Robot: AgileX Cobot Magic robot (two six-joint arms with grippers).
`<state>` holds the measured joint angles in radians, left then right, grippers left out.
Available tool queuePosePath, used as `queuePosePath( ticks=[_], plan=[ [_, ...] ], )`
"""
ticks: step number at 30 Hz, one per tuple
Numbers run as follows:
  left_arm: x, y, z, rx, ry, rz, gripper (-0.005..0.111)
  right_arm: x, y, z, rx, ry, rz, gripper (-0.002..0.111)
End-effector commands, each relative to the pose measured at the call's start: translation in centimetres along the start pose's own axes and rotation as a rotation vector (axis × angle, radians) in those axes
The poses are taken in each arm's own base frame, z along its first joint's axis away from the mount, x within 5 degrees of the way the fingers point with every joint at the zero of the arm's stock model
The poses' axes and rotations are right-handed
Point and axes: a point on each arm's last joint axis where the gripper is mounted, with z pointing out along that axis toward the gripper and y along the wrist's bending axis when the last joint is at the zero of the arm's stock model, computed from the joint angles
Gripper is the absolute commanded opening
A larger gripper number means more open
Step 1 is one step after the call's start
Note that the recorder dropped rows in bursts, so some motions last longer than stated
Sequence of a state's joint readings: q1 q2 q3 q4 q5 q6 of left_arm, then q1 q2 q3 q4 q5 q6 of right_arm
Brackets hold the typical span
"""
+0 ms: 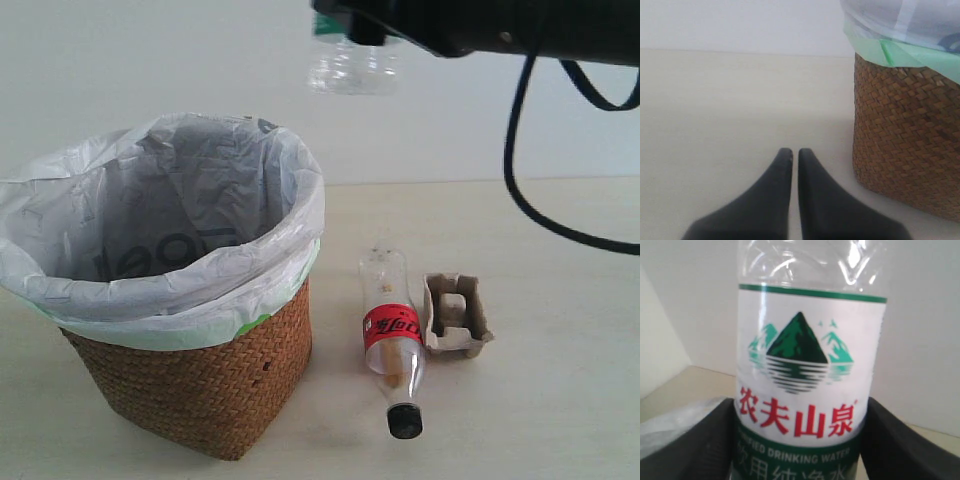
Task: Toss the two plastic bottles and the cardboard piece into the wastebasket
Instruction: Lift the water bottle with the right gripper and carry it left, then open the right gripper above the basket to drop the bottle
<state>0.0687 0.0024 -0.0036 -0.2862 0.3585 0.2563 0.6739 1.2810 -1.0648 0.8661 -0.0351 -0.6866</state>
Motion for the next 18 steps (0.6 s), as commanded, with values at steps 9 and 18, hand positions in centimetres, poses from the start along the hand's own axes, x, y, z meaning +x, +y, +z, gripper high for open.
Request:
queuePosePath(
  ticks=[9,18],
  plan=[
    [0.1,0.0,0.0,-0.004,0.002,0.009,0.004,-0.8,-6.5,-0.8,0.129,0.082,0.040,0.000],
    [0.1,0.0,0.0,-0.004,0.002,0.009,0.004,5.3,-21.2,-9.2,0.722,0.367,0.248,0.000]
  ],
)
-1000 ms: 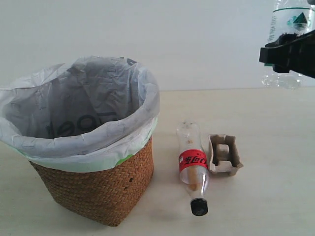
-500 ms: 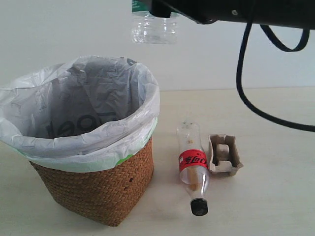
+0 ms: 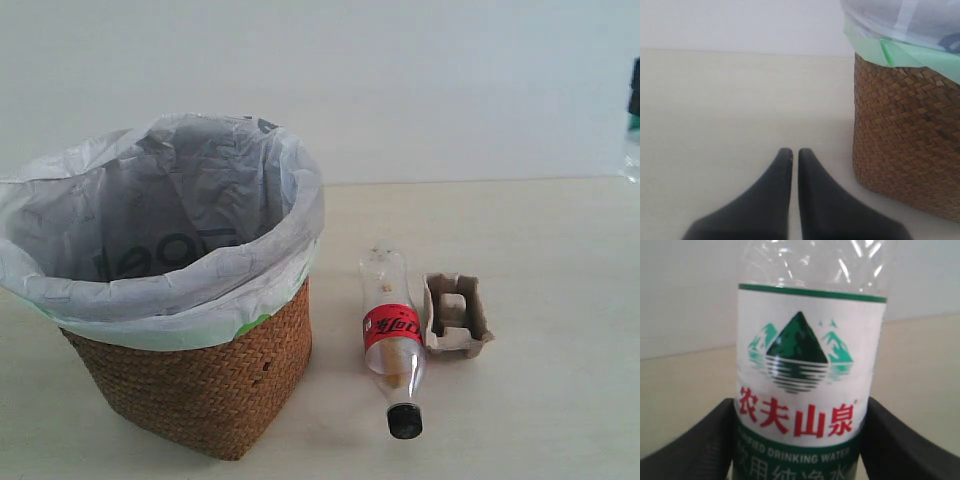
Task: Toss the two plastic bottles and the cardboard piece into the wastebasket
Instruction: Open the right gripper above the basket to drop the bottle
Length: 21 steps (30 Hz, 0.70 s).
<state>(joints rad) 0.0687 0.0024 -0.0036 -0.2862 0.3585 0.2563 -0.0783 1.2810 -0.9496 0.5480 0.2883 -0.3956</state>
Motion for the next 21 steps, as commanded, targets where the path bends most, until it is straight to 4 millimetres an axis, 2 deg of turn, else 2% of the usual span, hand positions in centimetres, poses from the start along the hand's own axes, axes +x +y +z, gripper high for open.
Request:
queuePosePath(
  ticks=[1,2,4,6,7,9,11,13,14,15,19,21],
  plan=[
    [0.1,0.0,0.0,-0.004,0.002,0.009,0.004,2.0,-3.3,-0.3,0.167,0.158,0.048,0.000],
    [0.1,0.0,0.0,-0.004,0.002,0.009,0.004,2.3,-3.4,-0.1,0.173,0.183,0.060,0.000],
    [0.1,0.0,0.0,-0.004,0.002,0.009,0.004,2.7,-1.7,0.4,0.115,0.208,0.068,0.000],
    [0.1,0.0,0.0,-0.004,0.002,0.009,0.004,2.8,2.9,1.2,-0.043,0.179,0.057,0.000],
    [0.1,0.0,0.0,-0.004,0.002,0.009,0.004,2.2,7.3,1.1,-0.210,0.164,0.018,0.000],
    [0.1,0.0,0.0,-0.004,0.002,0.009,0.004,0.7,12.8,-0.1,-0.449,0.167,0.038,0.005],
    [0.1,0.0,0.0,-0.004,0.002,0.009,0.004,-1.5,17.7,-2.1,-0.689,0.139,-0.001,0.025],
    [0.1,0.0,0.0,-0.004,0.002,0.009,0.004,-4.5,20.6,-3.9,-0.806,0.087,0.017,0.063],
    [0.1,0.0,0.0,-0.004,0.002,0.009,0.004,-5.7,21.1,-4.4,-0.816,0.077,0.054,0.076],
    [0.1,0.0,0.0,-0.004,0.002,0.009,0.004,-6.6,21.4,-4.7,-0.815,0.097,0.098,0.084],
    [0.1,0.0,0.0,-0.004,0.002,0.009,0.004,-7.5,20.5,-5.0,-0.647,0.156,0.031,0.072],
    [0.1,0.0,0.0,-0.004,0.002,0.009,0.004,-7.0,20.0,-4.5,-0.578,0.193,-0.021,0.073]
  ],
)
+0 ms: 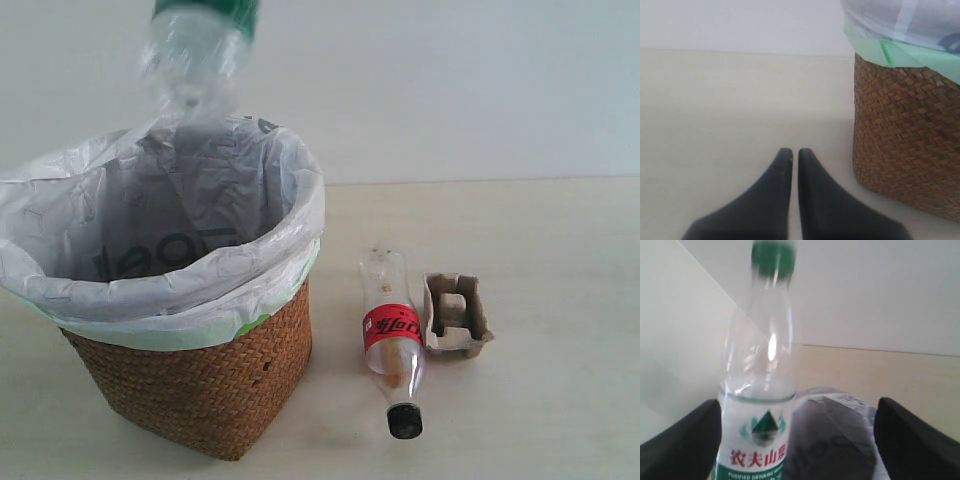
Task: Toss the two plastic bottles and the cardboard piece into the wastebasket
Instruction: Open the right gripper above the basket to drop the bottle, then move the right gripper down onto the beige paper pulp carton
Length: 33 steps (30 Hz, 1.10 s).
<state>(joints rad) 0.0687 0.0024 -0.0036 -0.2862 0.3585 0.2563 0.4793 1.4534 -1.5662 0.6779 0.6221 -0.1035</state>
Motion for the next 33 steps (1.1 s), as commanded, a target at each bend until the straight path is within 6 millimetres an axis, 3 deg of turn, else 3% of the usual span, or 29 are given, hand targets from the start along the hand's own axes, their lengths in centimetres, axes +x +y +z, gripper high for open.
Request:
queuePosePath(
  ticks=[1,10,14,18,25,33],
  plan=[
    [0.1,0.0,0.0,-0.004,0.002,0.009,0.004,0.7,-1.8,-0.1,0.203,0.122,-0.058,0.075],
    [0.1,0.0,0.0,-0.004,0.002,0.009,0.004,2.0,-7.0,-1.9,0.718,0.271,-0.150,0.077],
    [0.1,0.0,0.0,-0.004,0.002,0.009,0.004,3.3,-10.2,-2.6,0.840,0.345,-0.104,0.066],
    [0.1,0.0,0.0,-0.004,0.002,0.009,0.004,5.3,-13.5,-3.0,0.903,0.412,-0.064,0.055],
    [0.1,0.0,0.0,-0.004,0.002,0.009,0.004,9.6,-17.5,-2.3,0.896,0.451,-0.031,0.071],
    [0.1,0.0,0.0,-0.004,0.002,0.009,0.004,12.8,-19.6,1.1,0.824,0.520,0.064,0.071]
  ],
)
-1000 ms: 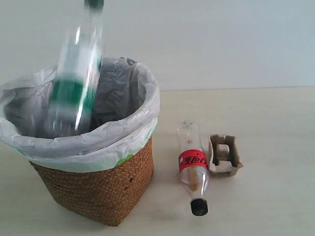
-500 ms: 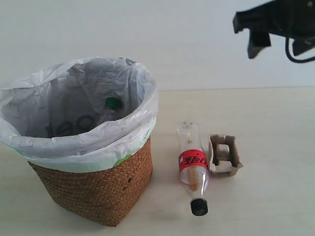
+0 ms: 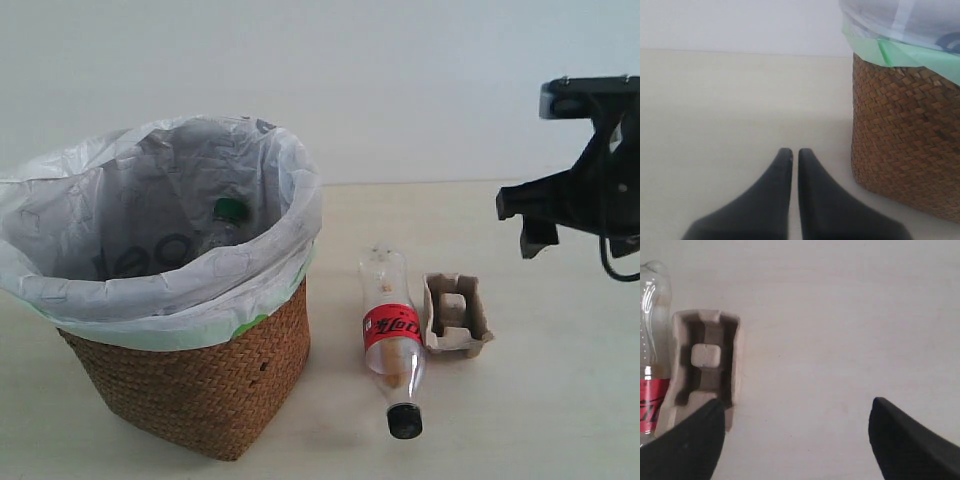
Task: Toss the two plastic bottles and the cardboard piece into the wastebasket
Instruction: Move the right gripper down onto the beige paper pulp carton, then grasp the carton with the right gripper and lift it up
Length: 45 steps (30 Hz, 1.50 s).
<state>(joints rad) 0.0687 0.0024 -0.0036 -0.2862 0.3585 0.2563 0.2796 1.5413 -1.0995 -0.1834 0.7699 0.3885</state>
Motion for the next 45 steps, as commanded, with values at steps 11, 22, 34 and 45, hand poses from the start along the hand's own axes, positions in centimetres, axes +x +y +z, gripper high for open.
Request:
queuePosePath(
  ticks=[11,22,34,45],
  plan=[
    [0.1,0.0,0.0,-0.004,0.002,0.009,0.004,0.3,3.8,7.0,-0.142,0.040,0.025,0.071],
    [0.1,0.0,0.0,-0.004,0.002,0.009,0.004,0.1,5.3,8.0,-0.184,-0.014,0.016,0.071],
    [0.1,0.0,0.0,-0.004,0.002,0.009,0.004,0.9,6.4,10.8,-0.188,0.006,-0.006,0.071],
    [0.1,0.0,0.0,-0.004,0.002,0.009,0.004,1.5,6.4,12.7,-0.163,0.035,-0.032,0.062]
  ],
)
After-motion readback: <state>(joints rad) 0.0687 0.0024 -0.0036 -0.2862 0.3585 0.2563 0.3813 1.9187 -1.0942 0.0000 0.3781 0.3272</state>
